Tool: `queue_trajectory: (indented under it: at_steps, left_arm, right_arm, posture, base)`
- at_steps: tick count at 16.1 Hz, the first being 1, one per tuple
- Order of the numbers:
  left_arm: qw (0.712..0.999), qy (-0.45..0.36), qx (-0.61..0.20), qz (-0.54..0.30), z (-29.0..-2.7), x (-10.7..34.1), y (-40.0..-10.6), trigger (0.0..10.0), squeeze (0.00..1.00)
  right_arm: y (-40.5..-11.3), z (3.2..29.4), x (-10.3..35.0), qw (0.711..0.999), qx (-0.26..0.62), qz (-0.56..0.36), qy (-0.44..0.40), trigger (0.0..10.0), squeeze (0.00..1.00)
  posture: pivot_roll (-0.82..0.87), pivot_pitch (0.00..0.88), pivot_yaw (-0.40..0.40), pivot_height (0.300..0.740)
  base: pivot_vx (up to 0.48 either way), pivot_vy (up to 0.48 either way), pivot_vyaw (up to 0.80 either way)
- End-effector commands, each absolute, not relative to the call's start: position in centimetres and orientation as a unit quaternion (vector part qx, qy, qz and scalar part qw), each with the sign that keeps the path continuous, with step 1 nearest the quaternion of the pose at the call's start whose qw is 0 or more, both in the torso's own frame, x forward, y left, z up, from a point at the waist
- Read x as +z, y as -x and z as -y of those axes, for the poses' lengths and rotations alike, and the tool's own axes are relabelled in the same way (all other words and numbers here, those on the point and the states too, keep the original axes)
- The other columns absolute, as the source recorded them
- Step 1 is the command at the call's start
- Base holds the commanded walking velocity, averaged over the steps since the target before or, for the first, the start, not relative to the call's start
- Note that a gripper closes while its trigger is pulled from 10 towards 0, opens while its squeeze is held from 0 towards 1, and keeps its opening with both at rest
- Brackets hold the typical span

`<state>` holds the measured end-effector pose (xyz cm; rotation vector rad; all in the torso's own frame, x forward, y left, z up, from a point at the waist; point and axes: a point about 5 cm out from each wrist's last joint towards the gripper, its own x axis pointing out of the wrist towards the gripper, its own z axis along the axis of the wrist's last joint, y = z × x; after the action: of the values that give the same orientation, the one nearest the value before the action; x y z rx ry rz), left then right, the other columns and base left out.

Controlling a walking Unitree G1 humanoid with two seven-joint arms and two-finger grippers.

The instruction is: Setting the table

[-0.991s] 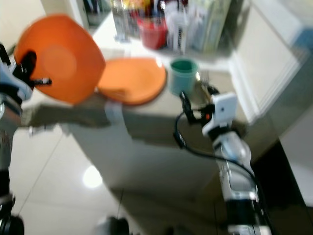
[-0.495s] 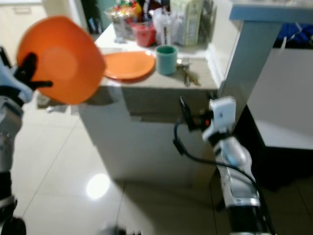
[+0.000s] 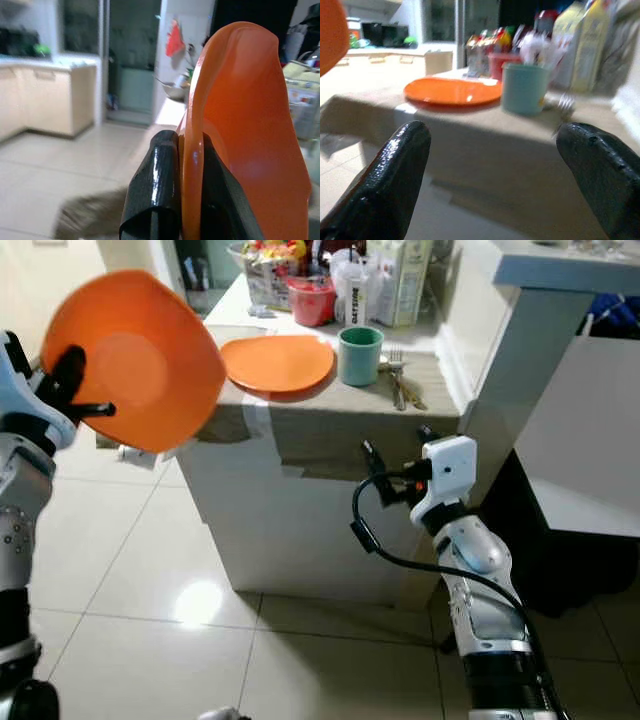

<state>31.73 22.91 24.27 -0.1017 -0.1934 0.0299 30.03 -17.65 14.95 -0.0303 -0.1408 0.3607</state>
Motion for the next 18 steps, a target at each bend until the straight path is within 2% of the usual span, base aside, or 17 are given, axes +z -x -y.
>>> queue_trajectory:
  at_steps: [1,5,11,18]
  left_arm:
    - [0.991,0.076,0.004,0.107,-22.4,25.0,-31.3,0.0,0.00]
    - [0.989,0.114,-0.006,0.094,-21.3,24.1,-31.3,0.0,0.00]
    - [0.986,0.149,-0.029,0.066,-19.0,22.6,-31.3,0.0,0.00]
    - [0.972,0.213,-0.075,0.059,-16.0,23.2,-31.7,0.0,0.00]
  right_arm:
    - [-30.1,16.6,15.4,0.975,0.215,0.058,-0.011,10.0,0.00]
    - [-30.4,14.9,15.9,0.963,0.256,0.025,-0.077,10.0,0.00]
    - [-30.6,12.7,16.9,0.924,0.324,-0.023,-0.200,10.0,0.00]
    - [-31.1,9.6,16.4,0.903,0.354,-0.048,-0.238,10.0,0.00]
  posture:
    - [-0.11,0.000,0.036,0.740]
    - [-0.10,0.000,0.030,0.740]
    - [-0.10,0.000,0.029,0.740]
    - [-0.09,0.000,0.028,0.740]
  base:
    - [0.000,0.000,0.00]
    - [0.000,0.000,0.00]
    - [0.000,0.000,0.00]
    - [0.000,0.000,0.00]
